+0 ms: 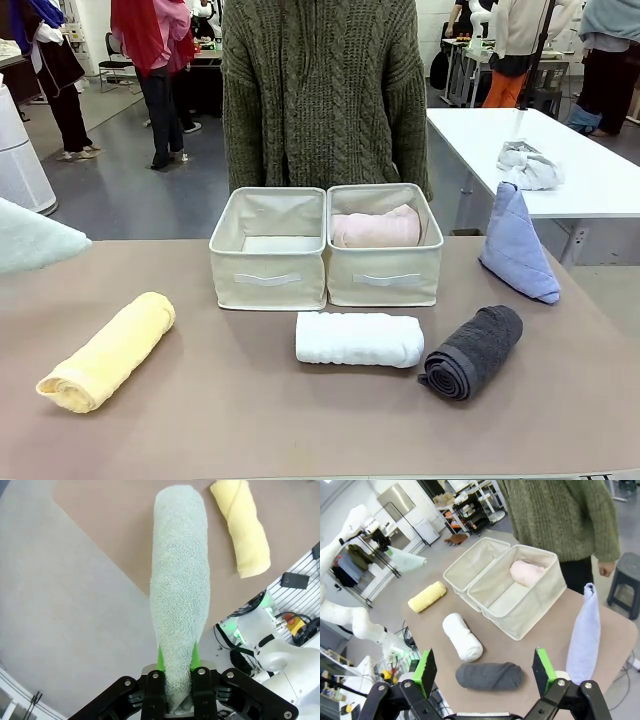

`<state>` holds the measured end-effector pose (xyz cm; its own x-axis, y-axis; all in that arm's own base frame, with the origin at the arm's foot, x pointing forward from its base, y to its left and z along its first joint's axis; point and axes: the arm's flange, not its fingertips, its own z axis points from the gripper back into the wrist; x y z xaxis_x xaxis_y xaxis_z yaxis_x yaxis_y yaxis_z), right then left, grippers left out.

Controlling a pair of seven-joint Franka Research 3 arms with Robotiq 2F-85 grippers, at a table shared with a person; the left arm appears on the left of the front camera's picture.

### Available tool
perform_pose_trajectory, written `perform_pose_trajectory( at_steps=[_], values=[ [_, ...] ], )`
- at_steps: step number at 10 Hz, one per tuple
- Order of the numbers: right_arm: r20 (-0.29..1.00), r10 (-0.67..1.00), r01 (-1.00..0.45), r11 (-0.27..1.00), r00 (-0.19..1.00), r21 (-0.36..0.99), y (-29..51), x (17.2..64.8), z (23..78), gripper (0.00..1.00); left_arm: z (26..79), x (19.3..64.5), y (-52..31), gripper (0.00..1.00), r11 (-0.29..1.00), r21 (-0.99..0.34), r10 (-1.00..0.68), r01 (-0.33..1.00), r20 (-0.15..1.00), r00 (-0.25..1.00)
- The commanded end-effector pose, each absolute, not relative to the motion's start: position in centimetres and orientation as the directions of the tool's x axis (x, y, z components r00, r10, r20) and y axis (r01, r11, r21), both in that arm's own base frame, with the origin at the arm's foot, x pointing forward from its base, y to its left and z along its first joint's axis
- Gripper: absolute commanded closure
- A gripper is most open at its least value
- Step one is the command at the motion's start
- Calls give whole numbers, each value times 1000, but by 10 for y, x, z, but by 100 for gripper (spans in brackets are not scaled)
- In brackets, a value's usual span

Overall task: Sort the towels based on their folding style.
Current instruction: Pick up one triangle-folded towel and place it in the left Fabric basket.

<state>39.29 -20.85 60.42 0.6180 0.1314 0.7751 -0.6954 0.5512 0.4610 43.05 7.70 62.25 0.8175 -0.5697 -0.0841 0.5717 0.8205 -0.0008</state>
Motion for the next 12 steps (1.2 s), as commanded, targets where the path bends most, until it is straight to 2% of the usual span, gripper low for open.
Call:
perform_pose_trajectory(
  at_steps=[1, 2, 4, 6, 9, 10, 11, 12],
  values=[
    [784, 130, -707, 540, 607, 458, -209, 393, 603, 0, 641, 432, 69, 100, 812, 30, -580, 583, -65, 812],
    [784, 130, -707, 540, 607, 458, -209, 393, 603, 0, 623, 430, 77, 82, 820, -1, -570, 572, -84, 818],
    [784, 130, -707, 540, 607, 458, -209, 393, 603, 0, 650, 413, 57, 82, 750, 100, -656, 654, -6, 754],
    [784, 130, -707, 540, 607, 458, -209, 393, 603, 0, 691, 408, -1, 82, 630, 187, -769, 754, 12, 639],
    [784, 130, -707, 540, 607, 458, -209, 393, 603, 0, 705, 430, -84, 82, 497, 157, -863, 854, -16, 505],
    [784, 130, -707, 540, 607, 458, -209, 393, 603, 0, 703, 413, -62, 82, 497, 162, -834, 852, -182, 521],
    [784, 130, -707, 540, 607, 458, -209, 393, 603, 0, 703, 361, 1, 82, 475, 181, -841, 861, -197, 505],
    [784, 130, -707, 540, 607, 458, -209, 393, 603, 0, 698, 320, 59, 82, 511, 187, -828, 839, -153, 539]
  ],
)
